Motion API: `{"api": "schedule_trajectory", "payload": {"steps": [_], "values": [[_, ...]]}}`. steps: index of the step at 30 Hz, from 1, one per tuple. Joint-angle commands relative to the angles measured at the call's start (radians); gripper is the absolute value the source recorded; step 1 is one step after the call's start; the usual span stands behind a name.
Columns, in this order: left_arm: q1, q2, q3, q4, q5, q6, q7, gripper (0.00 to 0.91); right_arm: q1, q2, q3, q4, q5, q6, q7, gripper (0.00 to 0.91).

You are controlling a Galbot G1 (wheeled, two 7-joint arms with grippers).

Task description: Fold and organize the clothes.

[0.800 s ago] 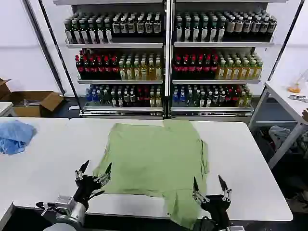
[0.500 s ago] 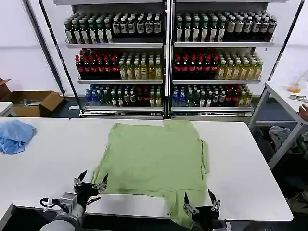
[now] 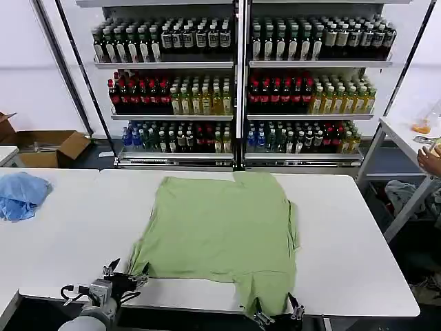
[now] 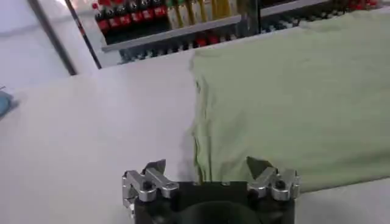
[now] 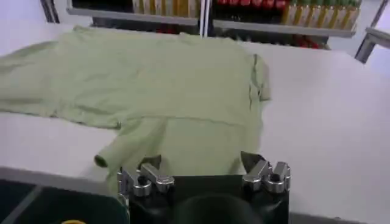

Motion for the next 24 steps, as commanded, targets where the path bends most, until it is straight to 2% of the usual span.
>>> {"api": "schedule_trajectory", "payload": {"steps": [1,16,24], "values": [[0.019,0.005,0.005,-0.005,-0.013,0.029,0.027,0.040,-0.004,0.005,-0.015,-0.018,0.049,-0.021,0.019,0.000],[0.030,0.006,0.002,-0.033,-0.089,0.029,0.049,0.040,-0.026,0.003,0.045,0.032,0.072,0.019,-0.018,0.000],[0.059,-0.006,-0.016,-0.144,-0.178,0.025,0.045,0.030,-0.035,-0.029,0.141,0.106,0.104,0.068,-0.060,0.000]]}}
